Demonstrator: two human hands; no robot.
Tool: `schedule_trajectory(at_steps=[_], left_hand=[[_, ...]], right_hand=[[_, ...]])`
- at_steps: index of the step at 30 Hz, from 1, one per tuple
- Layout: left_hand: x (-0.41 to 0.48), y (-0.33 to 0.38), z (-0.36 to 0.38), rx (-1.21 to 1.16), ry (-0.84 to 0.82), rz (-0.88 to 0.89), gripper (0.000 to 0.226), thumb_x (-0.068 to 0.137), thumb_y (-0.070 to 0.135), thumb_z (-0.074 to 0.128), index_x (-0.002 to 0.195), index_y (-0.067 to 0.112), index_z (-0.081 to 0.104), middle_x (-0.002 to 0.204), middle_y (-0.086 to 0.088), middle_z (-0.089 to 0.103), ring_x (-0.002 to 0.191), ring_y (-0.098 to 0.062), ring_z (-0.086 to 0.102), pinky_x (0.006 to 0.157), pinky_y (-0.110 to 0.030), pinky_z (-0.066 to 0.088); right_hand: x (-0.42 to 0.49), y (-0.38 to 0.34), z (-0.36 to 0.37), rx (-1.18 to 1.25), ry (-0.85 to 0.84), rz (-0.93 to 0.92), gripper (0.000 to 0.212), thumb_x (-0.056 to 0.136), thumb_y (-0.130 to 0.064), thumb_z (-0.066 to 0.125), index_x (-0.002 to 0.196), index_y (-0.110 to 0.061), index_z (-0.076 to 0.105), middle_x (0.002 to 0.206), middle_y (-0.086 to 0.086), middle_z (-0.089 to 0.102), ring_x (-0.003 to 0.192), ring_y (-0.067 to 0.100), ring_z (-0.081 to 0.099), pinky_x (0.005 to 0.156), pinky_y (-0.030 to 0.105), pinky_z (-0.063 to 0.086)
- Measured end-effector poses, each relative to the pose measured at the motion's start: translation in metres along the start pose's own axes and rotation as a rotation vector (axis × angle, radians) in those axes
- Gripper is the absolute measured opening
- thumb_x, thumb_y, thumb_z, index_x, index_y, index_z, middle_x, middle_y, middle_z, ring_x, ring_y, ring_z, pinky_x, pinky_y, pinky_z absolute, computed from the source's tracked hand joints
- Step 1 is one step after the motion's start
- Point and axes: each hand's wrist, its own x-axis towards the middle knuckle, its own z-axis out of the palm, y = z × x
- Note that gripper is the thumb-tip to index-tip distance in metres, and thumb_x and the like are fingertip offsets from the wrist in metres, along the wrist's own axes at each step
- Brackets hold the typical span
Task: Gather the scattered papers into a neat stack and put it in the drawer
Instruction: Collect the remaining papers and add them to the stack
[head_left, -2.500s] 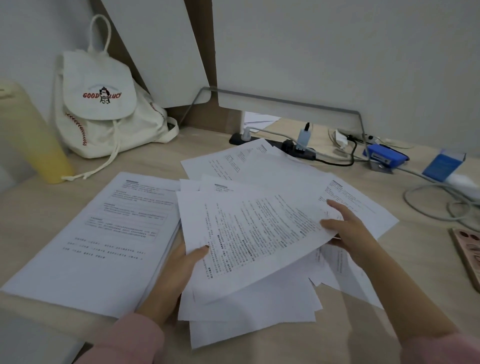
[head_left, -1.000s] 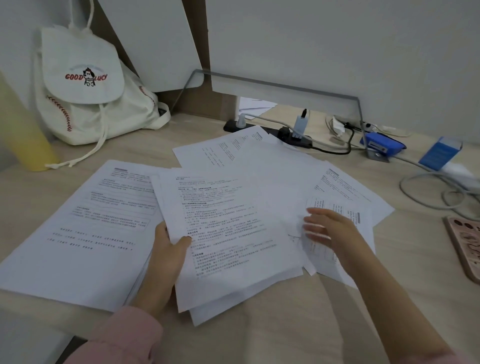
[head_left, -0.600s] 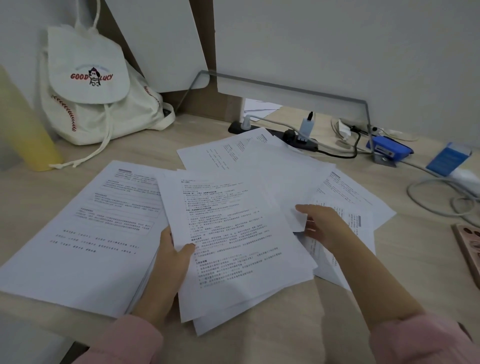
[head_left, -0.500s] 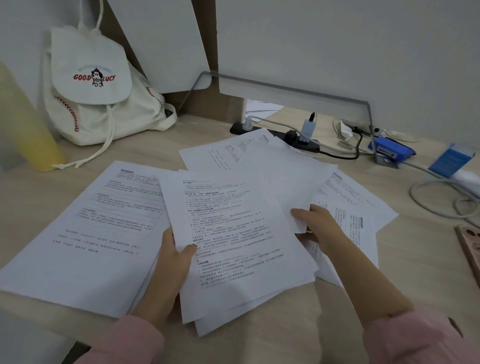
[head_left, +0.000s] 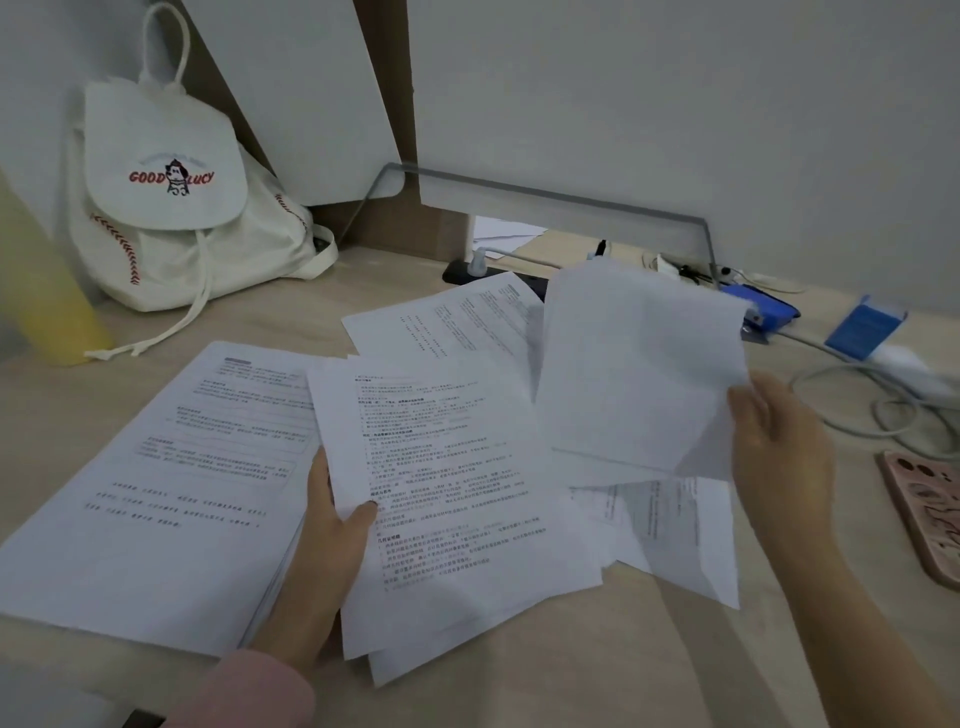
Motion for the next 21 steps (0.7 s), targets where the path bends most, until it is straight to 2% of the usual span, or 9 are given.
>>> schedule_trajectory(at_steps=[3,5,7,8,10,13,15,18,21], left_hand=[[-0.004,0.005,0.000,0.053,0.004,0.015,0.073,0.093,0.000,0.045,0.147,0.031,0.006,0.155,0.006,0.018,0.141,-0.016,0.021,0.114,-0.035,0.020],[-0.006,0.009,0.001,0.060,-0.017,0.018,0.064,0.094,0.000,0.043,0.146,0.029,0.018,0.151,0.006,0.024,0.138,-0.012,0.024,0.111,-0.028,0.019],[-0.007,0.011,0.000,0.053,-0.048,-0.018,0.049,0.095,0.003,0.043,0.139,0.022,0.037,0.138,0.006,0.037,0.124,-0.007,0.033,0.103,-0.021,0.023],[-0.007,0.010,-0.001,0.048,-0.055,-0.040,0.040,0.095,0.008,0.043,0.133,0.020,0.046,0.134,0.004,0.042,0.119,-0.007,0.037,0.101,-0.022,0.026],[-0.007,0.009,-0.001,0.022,-0.059,-0.092,0.025,0.095,0.021,0.047,0.117,0.023,0.059,0.127,0.003,0.053,0.115,-0.013,0.048,0.100,-0.026,0.034],[-0.006,0.015,0.000,-0.057,-0.042,-0.156,0.016,0.092,0.037,0.050,0.094,0.030,0.064,0.110,0.004,0.064,0.102,-0.016,0.059,0.097,-0.035,0.041],[-0.005,0.018,0.002,-0.086,-0.015,-0.130,0.018,0.094,0.038,0.045,0.101,0.030,0.059,0.109,0.005,0.060,0.102,-0.016,0.056,0.097,-0.031,0.038],[-0.005,0.017,0.002,-0.091,-0.002,-0.117,0.026,0.095,0.035,0.042,0.116,0.026,0.054,0.113,0.001,0.058,0.108,-0.018,0.053,0.098,-0.031,0.037],[-0.004,0.011,0.000,-0.038,0.004,-0.142,0.022,0.095,0.035,0.042,0.101,0.024,0.060,0.102,0.002,0.061,0.099,-0.018,0.056,0.089,-0.031,0.039]], right_hand=[[-0.015,-0.031,-0.012,-0.093,0.043,-0.306,0.025,0.095,-0.009,0.045,0.110,-0.013,0.064,0.069,-0.001,0.059,0.054,0.012,0.042,0.054,0.012,0.036],[-0.027,-0.042,-0.008,-0.180,-0.058,-0.485,0.030,0.090,-0.002,0.053,0.113,-0.014,0.066,0.089,-0.006,0.068,0.069,0.006,0.057,0.066,0.006,0.041],[-0.040,-0.043,0.006,-0.271,-0.158,-0.613,0.036,0.081,0.004,0.062,0.111,-0.014,0.069,0.102,0.000,0.073,0.084,0.017,0.069,0.068,0.021,0.052],[-0.048,-0.041,0.015,-0.306,-0.199,-0.661,0.039,0.075,0.006,0.066,0.107,-0.014,0.071,0.100,0.003,0.074,0.083,0.019,0.072,0.064,0.025,0.055],[-0.064,-0.033,0.032,-0.355,-0.307,-0.718,0.044,0.060,0.006,0.073,0.099,-0.016,0.074,0.088,0.002,0.077,0.071,0.017,0.073,0.051,0.025,0.056],[-0.089,-0.020,0.055,-0.327,-0.505,-0.686,0.046,0.053,-0.005,0.073,0.093,-0.028,0.073,0.074,-0.010,0.075,0.057,0.008,0.069,0.036,0.016,0.048],[-0.101,-0.015,0.063,-0.266,-0.598,-0.643,0.036,0.058,-0.017,0.065,0.089,-0.035,0.073,0.068,-0.017,0.072,0.053,0.001,0.066,0.036,0.013,0.045],[-0.109,-0.015,0.065,-0.216,-0.664,-0.508,0.027,0.082,-0.029,0.050,0.095,-0.038,0.072,0.080,-0.021,0.074,0.064,-0.003,0.066,0.052,0.012,0.049],[-0.104,-0.015,0.062,-0.073,-0.744,-0.277,0.022,0.093,-0.027,0.050,0.098,-0.034,0.070,0.092,-0.014,0.074,0.083,0.004,0.066,0.074,0.023,0.052]])
